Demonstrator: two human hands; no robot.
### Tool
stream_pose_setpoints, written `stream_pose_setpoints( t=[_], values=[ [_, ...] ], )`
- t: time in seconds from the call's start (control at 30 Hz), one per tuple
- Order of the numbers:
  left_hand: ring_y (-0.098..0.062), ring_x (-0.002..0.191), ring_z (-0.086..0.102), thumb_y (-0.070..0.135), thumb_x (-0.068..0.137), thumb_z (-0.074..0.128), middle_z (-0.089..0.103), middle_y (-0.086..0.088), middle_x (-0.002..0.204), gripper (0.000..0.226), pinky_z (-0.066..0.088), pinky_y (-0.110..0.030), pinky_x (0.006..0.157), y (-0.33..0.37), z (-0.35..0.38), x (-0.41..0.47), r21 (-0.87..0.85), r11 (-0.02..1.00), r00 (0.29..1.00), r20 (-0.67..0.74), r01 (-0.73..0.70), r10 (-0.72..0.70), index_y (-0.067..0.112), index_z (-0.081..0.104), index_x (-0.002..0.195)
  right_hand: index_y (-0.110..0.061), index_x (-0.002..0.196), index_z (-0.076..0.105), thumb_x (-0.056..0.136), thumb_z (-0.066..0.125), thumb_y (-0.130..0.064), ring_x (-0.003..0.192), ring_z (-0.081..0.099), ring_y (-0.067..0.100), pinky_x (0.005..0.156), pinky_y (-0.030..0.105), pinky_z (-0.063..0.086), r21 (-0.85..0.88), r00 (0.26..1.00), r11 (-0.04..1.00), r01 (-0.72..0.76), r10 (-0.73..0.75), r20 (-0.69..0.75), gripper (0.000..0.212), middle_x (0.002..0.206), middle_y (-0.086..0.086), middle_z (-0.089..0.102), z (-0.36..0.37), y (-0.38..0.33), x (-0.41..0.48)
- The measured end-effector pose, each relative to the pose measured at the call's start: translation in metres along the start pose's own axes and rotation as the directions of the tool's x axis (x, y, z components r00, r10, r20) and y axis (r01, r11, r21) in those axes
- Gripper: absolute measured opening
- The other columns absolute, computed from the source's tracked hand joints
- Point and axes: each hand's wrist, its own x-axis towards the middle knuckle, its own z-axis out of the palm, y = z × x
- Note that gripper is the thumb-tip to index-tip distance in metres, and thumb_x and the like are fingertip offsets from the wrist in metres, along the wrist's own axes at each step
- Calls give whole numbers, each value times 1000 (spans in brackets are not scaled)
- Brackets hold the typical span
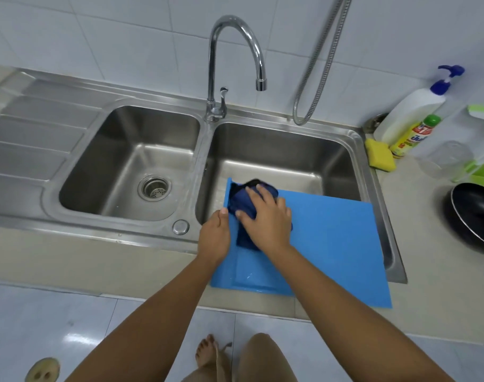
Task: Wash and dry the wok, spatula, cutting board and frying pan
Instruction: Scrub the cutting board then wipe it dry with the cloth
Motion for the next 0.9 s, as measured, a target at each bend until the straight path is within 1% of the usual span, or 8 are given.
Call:
stream_pose_setpoints(
  t=[0.07,0.13,0.23,0.33,0.47,0.63,0.77,0.9],
  values=[
    [-23,82,56,39,105,26,62,-12,89,51,40,-34,70,0,0,-1,-20,1000,1000,3,2,-2,1,59,99,-36,145,41,90,53,-55,126,39,29,95,42,34,-8,998,998,-55,55,17,59,155,-9,33,3,-7,23],
    [-24,83,57,39,105,26,62,-12,89,51,40,-34,70,-1,0,0,-35,999,1000,4,12,-12,1,59,98,-34,145,41,92,53,-52,126,39,30,95,41,34,-20,999,999,-35,35,29,58,155,-8,34,2,-8,23],
    [-20,86,56,35,106,28,61,-5,90,45,37,-29,73,-1,0,2,-45,999,1000,18,12,-11,6,60,98,-34,143,45,89,57,-51,117,44,29,91,42,37,-30,995,996,79,-77,58,58,152,-8,39,-4,3,-22],
    [-19,77,52,35,106,30,56,-3,79,45,36,-31,70,-2,0,4,-47,999,1000,23,14,-13,4,55,86,-35,137,51,83,59,-51,102,50,25,79,41,44,-31,970,970,240,-239,40,57,145,-9,49,-5,22,-88],
    [-16,71,49,39,105,27,54,-4,77,50,38,-33,68,-1,0,1,-50,999,999,42,22,-20,1,52,85,-40,137,49,84,51,-56,99,44,17,81,35,41,-30,862,868,495,-487,142,55,146,-15,46,-14,55,-110],
    [-17,82,53,39,105,26,58,-2,87,46,37,-31,74,2,-1,4,-72,997,999,35,42,-39,7,56,94,-39,133,55,82,55,-52,101,50,21,82,38,38,-33,947,949,313,-309,93,53,144,-14,48,-15,38,-99],
    [-13,68,44,39,105,28,48,1,73,44,36,-31,64,3,-4,2,-56,997,996,76,50,-45,11,46,77,-41,136,51,85,58,-42,106,46,20,88,38,36,56,816,845,531,-528,236,51,148,-16,44,-17,27,-115],
    [-12,65,43,39,104,28,47,1,71,45,34,-33,64,3,-3,1,-5,999,995,93,38,-37,14,42,70,-43,136,49,85,59,-35,109,45,20,90,35,34,33,737,792,609,-581,346,53,150,-18,40,-37,63,-108]
  ],
)
